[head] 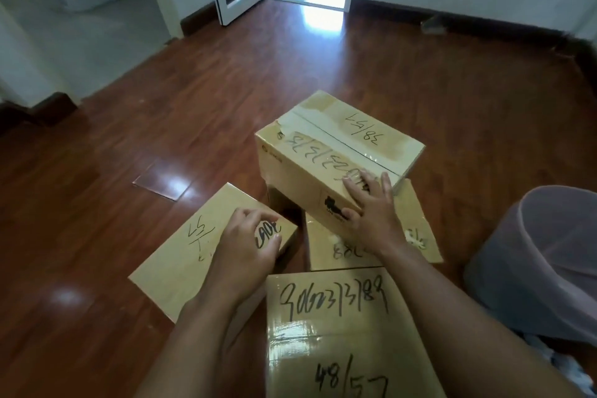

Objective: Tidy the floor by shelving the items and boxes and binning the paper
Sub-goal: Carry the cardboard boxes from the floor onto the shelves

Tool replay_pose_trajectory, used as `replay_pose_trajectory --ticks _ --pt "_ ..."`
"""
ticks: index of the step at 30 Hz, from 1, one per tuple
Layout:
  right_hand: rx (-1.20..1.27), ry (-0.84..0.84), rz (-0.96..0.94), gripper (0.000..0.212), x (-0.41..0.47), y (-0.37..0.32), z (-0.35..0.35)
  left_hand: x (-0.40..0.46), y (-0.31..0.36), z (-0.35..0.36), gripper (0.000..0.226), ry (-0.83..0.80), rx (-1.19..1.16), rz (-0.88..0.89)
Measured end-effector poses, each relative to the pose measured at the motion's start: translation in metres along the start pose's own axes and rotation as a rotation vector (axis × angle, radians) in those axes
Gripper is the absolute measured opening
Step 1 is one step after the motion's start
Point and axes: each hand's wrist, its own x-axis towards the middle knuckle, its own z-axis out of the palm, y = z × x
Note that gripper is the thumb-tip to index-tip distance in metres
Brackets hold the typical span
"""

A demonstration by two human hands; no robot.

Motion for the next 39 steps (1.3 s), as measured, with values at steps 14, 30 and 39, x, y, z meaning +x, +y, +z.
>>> replay_pose_trajectory --ticks 14,30,39 --pt "0.764 0.119 0.423 0.1 -0.109 0.108 -0.075 -0.001 -0.014 0.031 0.135 -0.802 -0.24 -0.279" --pt "0.722 0.24 0.156 0.116 -0.148 0.046 -0.235 -0.001 0.138 -0.005 0.117 -0.154 -0.52 0.087" --pt "0.514 0.606 0.065 0.085 -0.247 0.022 -0.403 -0.005 0.326 -0.054 0.104 -0.252 -0.416 0.575"
